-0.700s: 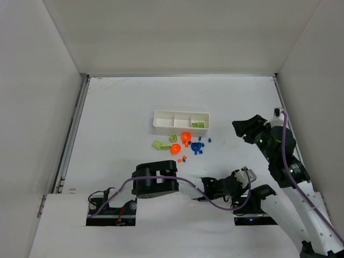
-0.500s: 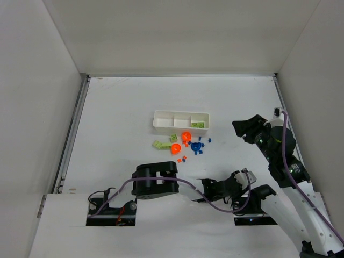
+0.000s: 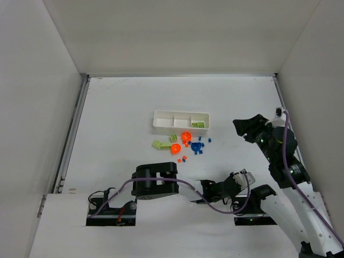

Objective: Sort the legos into containers by color

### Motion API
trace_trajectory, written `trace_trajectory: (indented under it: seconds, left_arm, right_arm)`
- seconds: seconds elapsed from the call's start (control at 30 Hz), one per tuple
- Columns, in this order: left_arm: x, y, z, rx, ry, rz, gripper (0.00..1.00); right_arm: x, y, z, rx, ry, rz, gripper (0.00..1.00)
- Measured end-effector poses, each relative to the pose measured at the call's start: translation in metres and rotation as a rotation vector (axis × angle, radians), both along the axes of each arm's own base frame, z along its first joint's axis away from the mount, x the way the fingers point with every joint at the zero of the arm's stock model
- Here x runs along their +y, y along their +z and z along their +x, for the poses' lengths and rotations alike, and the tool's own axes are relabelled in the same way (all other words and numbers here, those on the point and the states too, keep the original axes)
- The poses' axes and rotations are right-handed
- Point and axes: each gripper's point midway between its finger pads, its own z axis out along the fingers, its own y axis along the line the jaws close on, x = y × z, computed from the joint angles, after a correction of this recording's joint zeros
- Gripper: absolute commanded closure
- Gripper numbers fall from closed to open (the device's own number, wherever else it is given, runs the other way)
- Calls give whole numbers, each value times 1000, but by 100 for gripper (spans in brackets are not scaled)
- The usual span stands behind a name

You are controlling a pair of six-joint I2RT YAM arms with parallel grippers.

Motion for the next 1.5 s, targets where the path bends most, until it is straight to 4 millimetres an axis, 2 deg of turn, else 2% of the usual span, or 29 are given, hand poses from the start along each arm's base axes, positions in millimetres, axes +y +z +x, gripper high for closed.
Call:
trace_trajectory:
  seconds: [0.1, 0.2, 0.43, 0.53, 0.57, 0.7, 0.73, 0.83, 0.9, 1.0, 1.1, 1.23, 1.3, 1.4, 1.5]
  left_arm:
    - [6, 0, 0, -30, 18, 7, 87]
    - [20, 1, 1, -45, 33, 25, 88]
    - [79, 7, 14, -65, 87, 103, 87]
    - [98, 27, 22, -67, 125, 77, 87]
    - [115, 46, 30, -59, 162, 33, 87]
    - [145, 83, 64, -11, 275, -81, 87]
    - [155, 92, 77, 1, 314, -111, 87]
    - [182, 115, 114, 43, 428, -198, 86]
    - [204, 131, 141, 75, 507, -256, 86]
    - [226, 144, 171, 110, 592, -314, 86]
    - [248, 144, 206, 152, 680, -321, 86]
    - [262, 136, 248, 202, 768, -301, 86]
    - [264, 128, 269, 230, 799, -278, 86]
    - [259, 115, 289, 261, 813, -245, 85]
    - [255, 93, 301, 289, 825, -197, 85]
  right_arm:
    - [-1, -1, 0, -3, -2, 1, 42]
    - [0, -5, 2, -2, -3, 3, 42]
    - [1, -36, 7, 54, -11, 3, 43]
    - [0, -49, 11, 75, -25, 0, 53]
    - [4, -65, 15, 105, -30, -9, 60]
    - [16, -107, 17, 193, -17, -52, 70]
    - [18, -120, 15, 226, -14, -71, 70]
    - [21, -138, 14, 268, -20, -103, 68]
    - [24, -148, 16, 284, -30, -121, 60]
    - [38, -164, 19, 310, -15, -164, 56]
    - [48, -186, 19, 358, 0, -218, 53]
    - [51, -213, 21, 413, 3, -291, 51]
    - [50, -218, 23, 421, 2, -313, 50]
    - [52, -221, 28, 422, 4, -333, 50]
    - [55, -223, 33, 422, 10, -351, 52]
